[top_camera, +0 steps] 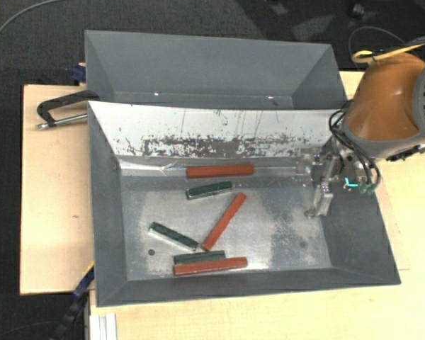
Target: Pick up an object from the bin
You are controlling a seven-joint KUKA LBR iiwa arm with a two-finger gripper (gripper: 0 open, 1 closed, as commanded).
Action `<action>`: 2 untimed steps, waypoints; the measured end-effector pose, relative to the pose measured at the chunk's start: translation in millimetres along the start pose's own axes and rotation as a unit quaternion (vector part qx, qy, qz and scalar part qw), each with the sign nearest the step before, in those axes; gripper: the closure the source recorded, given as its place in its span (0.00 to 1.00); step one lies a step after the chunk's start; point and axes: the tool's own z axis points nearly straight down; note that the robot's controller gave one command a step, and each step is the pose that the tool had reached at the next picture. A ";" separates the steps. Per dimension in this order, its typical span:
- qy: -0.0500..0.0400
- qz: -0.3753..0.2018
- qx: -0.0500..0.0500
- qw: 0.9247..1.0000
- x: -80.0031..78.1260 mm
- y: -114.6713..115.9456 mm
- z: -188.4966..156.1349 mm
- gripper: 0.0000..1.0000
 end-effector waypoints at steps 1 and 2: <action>-0.004 -0.001 0.001 1.000 -2.0 0.3 -4.8 0.00; -0.002 -0.188 -0.001 0.982 -20.9 83.1 58.4 0.00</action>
Offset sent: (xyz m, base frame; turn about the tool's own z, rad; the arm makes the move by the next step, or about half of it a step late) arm 0.0000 0.0000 0.0000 0.0000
